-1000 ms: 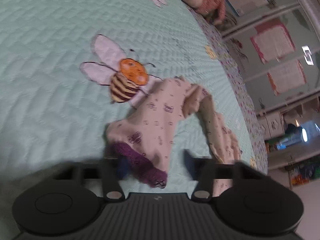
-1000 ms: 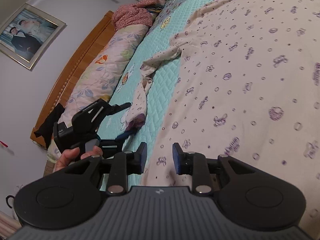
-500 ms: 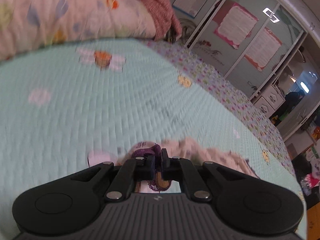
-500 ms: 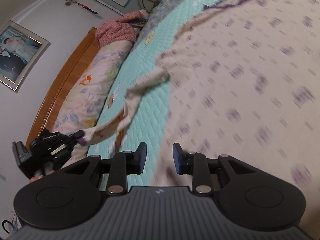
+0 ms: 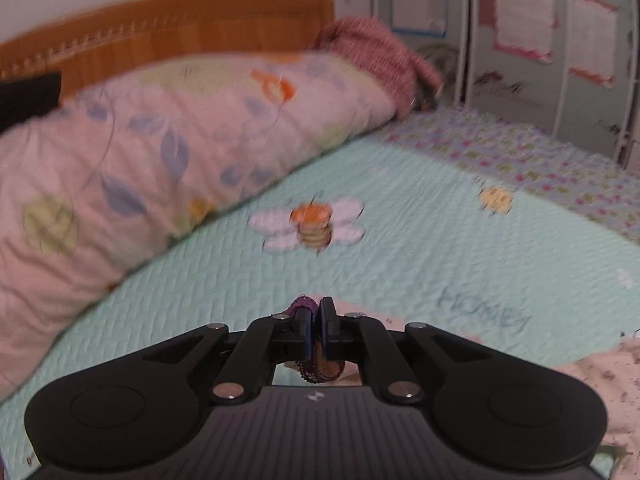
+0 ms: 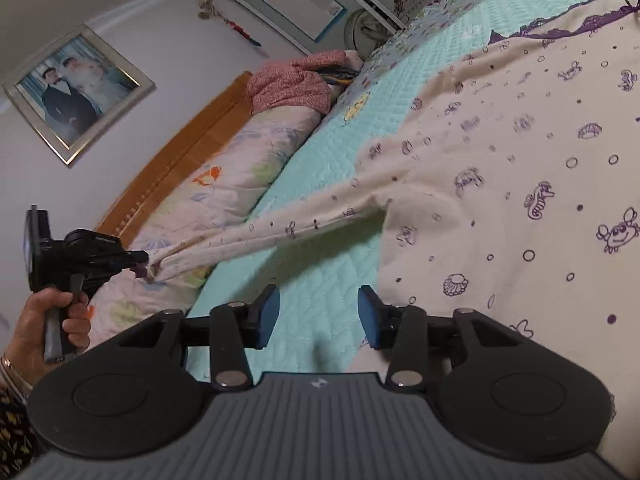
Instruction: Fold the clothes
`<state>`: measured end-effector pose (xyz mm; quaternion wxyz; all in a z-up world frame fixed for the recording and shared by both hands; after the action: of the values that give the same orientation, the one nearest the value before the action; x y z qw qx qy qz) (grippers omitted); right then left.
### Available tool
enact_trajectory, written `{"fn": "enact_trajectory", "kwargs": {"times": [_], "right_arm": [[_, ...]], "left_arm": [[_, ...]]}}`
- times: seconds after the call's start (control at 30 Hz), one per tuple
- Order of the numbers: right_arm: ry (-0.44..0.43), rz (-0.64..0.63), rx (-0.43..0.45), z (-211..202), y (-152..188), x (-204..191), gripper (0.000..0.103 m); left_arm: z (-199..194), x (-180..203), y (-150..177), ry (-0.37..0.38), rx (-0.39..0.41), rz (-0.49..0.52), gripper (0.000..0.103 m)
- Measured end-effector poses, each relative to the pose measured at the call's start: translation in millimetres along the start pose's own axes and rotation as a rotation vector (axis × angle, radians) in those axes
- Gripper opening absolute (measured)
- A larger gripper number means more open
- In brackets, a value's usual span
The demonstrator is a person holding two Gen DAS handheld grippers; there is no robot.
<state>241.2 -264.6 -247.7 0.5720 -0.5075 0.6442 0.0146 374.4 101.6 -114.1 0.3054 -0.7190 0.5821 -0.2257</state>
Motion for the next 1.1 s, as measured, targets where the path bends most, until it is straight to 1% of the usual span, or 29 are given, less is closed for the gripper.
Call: {"fn": "enact_trajectory", "kwargs": {"times": [0.1, 0.2, 0.27, 0.3, 0.37, 0.4, 0.43, 0.57, 0.6, 0.63, 0.67, 0.7, 0.77, 0.83, 0.87, 0.93, 1.03, 1.1], "right_arm": [[-0.016, -0.007, -0.007, -1, 0, -1, 0.046], [-0.033, -0.007, -0.011, -2, 0, -2, 0.046], [-0.044, -0.003, -0.013, -2, -1, -2, 0.046], [-0.049, -0.001, -0.013, -2, -2, -2, 0.046], [-0.058, 0.004, -0.014, -2, -3, -1, 0.046], [-0.063, 0.006, -0.015, -2, -3, -2, 0.046], [-0.066, 0.008, -0.015, -2, -3, -2, 0.046], [-0.069, 0.005, -0.02, -1, -3, -3, 0.047], [-0.07, 0.006, -0.02, -1, -4, -3, 0.047], [-0.072, 0.008, -0.021, 0, -4, -3, 0.047], [-0.074, 0.01, -0.021, 0, -4, -3, 0.047], [-0.075, 0.011, -0.021, 0, -4, -3, 0.047], [-0.077, 0.013, -0.021, 0, -4, -3, 0.047], [-0.08, 0.017, -0.021, 0, -4, -3, 0.047], [-0.082, 0.019, -0.021, 0, -4, -3, 0.047], [-0.085, 0.022, -0.021, 0, -3, -2, 0.047], [-0.09, 0.027, -0.02, 0, -4, -2, 0.047], [-0.094, 0.03, -0.02, 0, -4, -1, 0.047]], "left_arm": [[11, -16, 16, -0.011, -0.064, -0.044, 0.003], [21, -26, 31, 0.005, -0.117, -0.077, 0.003], [31, -29, 40, 0.018, -0.169, -0.094, 0.007], [37, -34, 45, 0.007, -0.201, -0.128, 0.008], [47, -49, 52, -0.016, -0.252, -0.207, 0.014], [50, -57, 54, -0.015, -0.266, -0.241, 0.017], [51, -62, 56, -0.016, -0.268, -0.249, 0.017], [33, -66, 62, -0.029, -0.218, -0.155, 0.017], [28, -61, 65, -0.01, -0.204, -0.109, 0.018], [22, -46, 70, 0.028, -0.185, -0.026, 0.019], [16, -32, 76, 0.04, -0.159, 0.073, 0.025], [12, -19, 82, 0.032, -0.126, 0.175, 0.034], [9, 3, 95, 0.009, -0.076, 0.356, 0.042], [11, 22, 108, -0.02, -0.042, 0.514, 0.042], [18, 25, 113, -0.04, -0.041, 0.561, 0.042], [30, 28, 118, -0.068, -0.044, 0.623, 0.042], [45, 27, 122, -0.09, -0.051, 0.68, 0.042], [53, 24, 122, -0.078, -0.063, 0.693, 0.042]]}}
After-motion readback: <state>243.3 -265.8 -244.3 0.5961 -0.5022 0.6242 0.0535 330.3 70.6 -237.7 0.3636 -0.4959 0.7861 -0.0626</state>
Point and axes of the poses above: each gripper's, at about its wrist camera, not at the fingertips, and z roughly the way its jaws point, x to its right, y to its underside, the point moved 10 cm from there along z, roughly the way its jaws point, and after that the axes turned 7 degrees about -x, right-handed, at the moved point
